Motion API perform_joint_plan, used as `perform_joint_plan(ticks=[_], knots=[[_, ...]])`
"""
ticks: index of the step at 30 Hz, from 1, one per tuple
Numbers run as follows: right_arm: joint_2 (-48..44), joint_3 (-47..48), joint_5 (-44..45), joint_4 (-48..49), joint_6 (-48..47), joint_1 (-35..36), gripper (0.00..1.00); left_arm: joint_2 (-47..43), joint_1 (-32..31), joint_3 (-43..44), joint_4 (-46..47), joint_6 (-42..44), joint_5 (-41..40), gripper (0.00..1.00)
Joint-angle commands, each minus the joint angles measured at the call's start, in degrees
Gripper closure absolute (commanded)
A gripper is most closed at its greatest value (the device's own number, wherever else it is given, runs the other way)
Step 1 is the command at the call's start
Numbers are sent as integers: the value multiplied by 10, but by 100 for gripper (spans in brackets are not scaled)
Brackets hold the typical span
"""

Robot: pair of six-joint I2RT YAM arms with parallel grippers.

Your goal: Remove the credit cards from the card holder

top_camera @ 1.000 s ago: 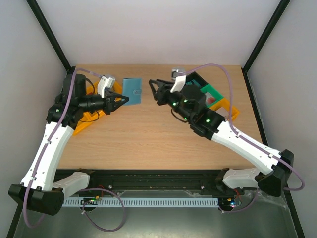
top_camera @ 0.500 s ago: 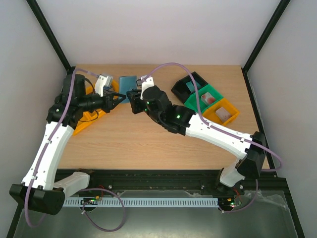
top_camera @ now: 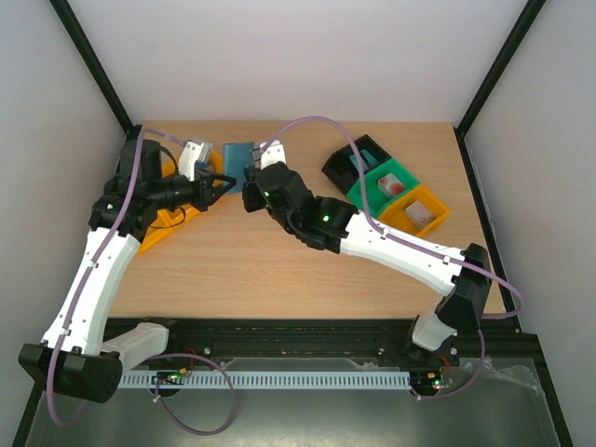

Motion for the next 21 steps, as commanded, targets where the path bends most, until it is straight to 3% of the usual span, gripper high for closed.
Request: perform_joint_plan(ticks=[1,10,15,21], knots=[[10,5,68,-42,4,-18,98,-12,0,4,7,8,37,98],[-78,-119,22,-22,12,-110,98,-19,19,7,1,20,51,98],[-170,-201,-153,32,-69,-164,97,-19,20,4,-9,35,83,98],[-278,-271,-446,116,-121,-218,57,-19,20,12,-29,57,136,98]])
